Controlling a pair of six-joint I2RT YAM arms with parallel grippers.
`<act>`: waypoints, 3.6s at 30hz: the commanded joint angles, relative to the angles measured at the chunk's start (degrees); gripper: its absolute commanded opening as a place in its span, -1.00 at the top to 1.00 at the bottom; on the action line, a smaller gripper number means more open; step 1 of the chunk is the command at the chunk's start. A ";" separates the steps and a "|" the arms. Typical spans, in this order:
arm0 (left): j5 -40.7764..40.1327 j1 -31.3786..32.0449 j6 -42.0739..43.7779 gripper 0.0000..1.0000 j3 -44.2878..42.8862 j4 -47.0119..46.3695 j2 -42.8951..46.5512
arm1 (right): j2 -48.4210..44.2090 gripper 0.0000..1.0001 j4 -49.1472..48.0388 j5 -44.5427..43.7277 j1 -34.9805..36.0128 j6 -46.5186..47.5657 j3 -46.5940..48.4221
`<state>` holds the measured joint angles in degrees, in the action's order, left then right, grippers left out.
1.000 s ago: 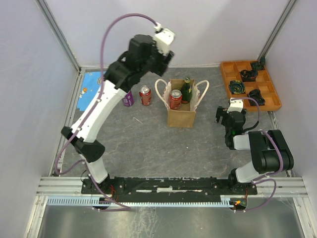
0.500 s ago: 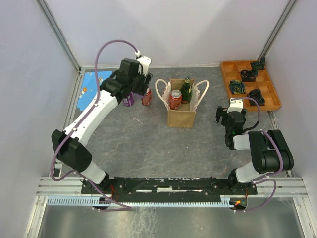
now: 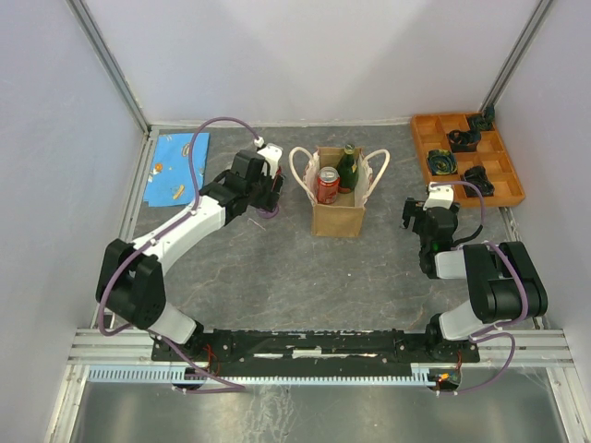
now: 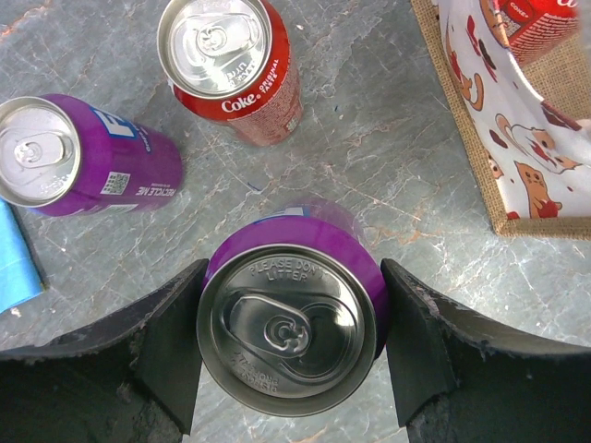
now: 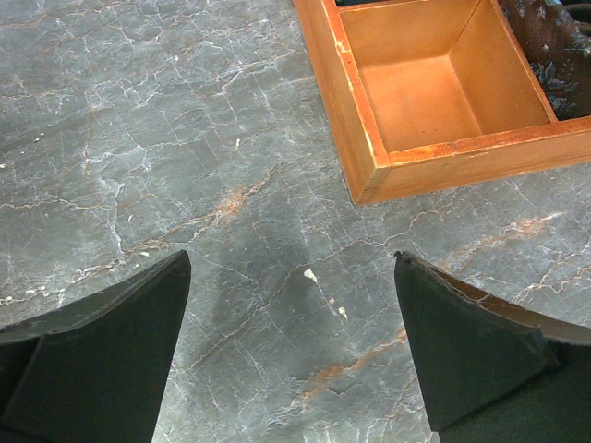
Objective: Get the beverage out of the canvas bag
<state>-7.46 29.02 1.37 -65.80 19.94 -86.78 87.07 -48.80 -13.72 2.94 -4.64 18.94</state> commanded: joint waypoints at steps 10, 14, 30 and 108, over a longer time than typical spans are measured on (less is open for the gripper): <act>-2.63 0.32 -2.45 0.94 -4.14 -12.16 -8.36 | -0.51 -0.99 -1.57 0.36 -0.13 0.08 1.53; -2.88 0.34 -2.08 0.94 -5.61 -11.03 -11.46 | -0.50 -0.99 -1.57 0.36 -0.13 0.08 1.54; -5.74 0.37 -2.44 -0.61 -8.48 -6.77 -12.13 | -0.53 -0.99 -1.57 0.36 -0.13 0.08 1.49; 3.59 9.99 12.13 -0.79 -58.24 19.17 -43.52 | -0.51 -0.99 -1.57 0.37 -0.17 0.08 1.50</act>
<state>-4.38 40.03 11.42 -123.79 41.45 -129.19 87.07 -48.80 -13.72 2.94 -4.62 18.94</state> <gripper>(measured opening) 0.891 0.991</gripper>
